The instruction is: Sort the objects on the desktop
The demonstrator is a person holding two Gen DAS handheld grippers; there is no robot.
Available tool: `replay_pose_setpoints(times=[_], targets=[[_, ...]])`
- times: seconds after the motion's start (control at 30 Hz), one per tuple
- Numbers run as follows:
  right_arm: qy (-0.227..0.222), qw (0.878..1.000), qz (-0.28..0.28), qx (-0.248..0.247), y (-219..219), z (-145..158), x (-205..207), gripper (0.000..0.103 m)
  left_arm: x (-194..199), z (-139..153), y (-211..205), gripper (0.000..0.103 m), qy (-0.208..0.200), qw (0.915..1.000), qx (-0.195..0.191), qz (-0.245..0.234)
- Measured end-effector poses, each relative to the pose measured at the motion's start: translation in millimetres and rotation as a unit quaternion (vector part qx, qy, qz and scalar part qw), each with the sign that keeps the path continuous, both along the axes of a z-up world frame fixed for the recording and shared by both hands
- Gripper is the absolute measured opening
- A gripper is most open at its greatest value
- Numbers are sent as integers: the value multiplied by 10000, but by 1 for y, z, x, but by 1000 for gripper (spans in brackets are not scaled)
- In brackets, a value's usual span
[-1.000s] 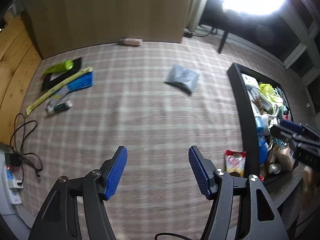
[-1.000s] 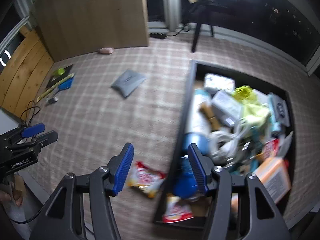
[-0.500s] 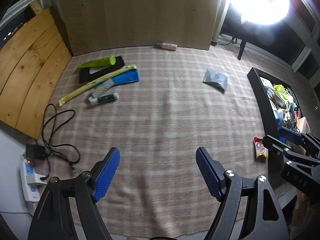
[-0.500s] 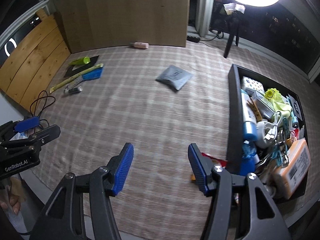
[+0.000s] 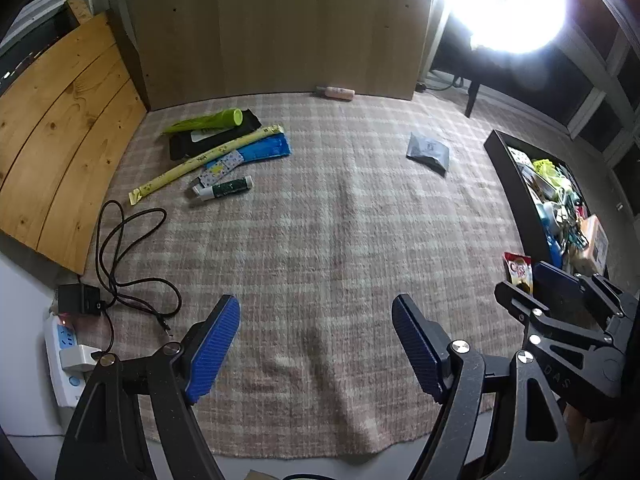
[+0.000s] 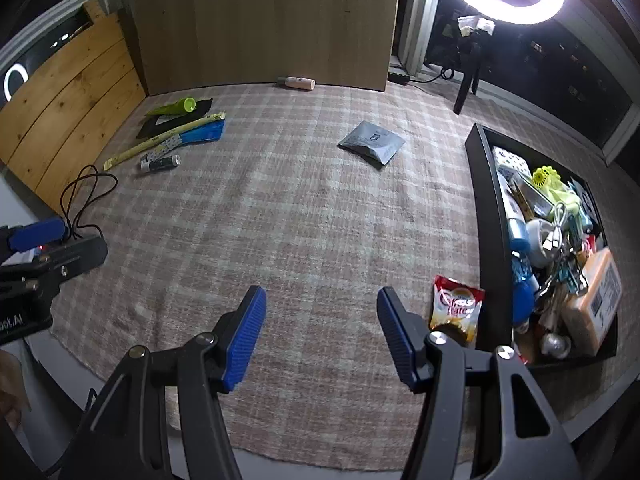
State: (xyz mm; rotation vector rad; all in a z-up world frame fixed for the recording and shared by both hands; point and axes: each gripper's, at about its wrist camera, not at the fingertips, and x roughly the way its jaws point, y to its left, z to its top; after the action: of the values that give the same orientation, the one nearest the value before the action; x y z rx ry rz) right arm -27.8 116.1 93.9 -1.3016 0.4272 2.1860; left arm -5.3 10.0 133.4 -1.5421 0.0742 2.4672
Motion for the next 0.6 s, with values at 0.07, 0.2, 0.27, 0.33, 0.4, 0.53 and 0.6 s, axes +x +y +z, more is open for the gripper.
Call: replay_pose_setpoints(times=[0.07, 0.2, 0.27, 0.33, 0.4, 0.53, 0.6], targets=[[-4, 10000, -36, 12, -3, -1, 0, 57, 2, 0, -2, 77, -10, 10000, 49, -54], [-42, 10000, -79, 27, -9, -2, -1, 57, 6, 5, -5, 77, 73, 9999, 82, -66], [-56, 9999, -87, 45, -12, -2, -1, 57, 7, 8, -7, 77, 117, 9997, 177, -77], [-70, 9999, -76, 62, -15, -3, -1, 57, 8, 11, -9, 77, 236, 9995, 205, -76], [-78, 9999, -68, 60, -15, -3, 0, 57, 9, 12, -8, 77, 266, 9994, 176, -102], [-88, 9999, -60, 45, -14, -5, 2, 57, 10, 13, -6, 77, 275, 9995, 160, -89], [-88, 9999, -60, 23, -12, -6, 2, 57, 9, 13, -6, 77, 275, 9995, 163, -65]])
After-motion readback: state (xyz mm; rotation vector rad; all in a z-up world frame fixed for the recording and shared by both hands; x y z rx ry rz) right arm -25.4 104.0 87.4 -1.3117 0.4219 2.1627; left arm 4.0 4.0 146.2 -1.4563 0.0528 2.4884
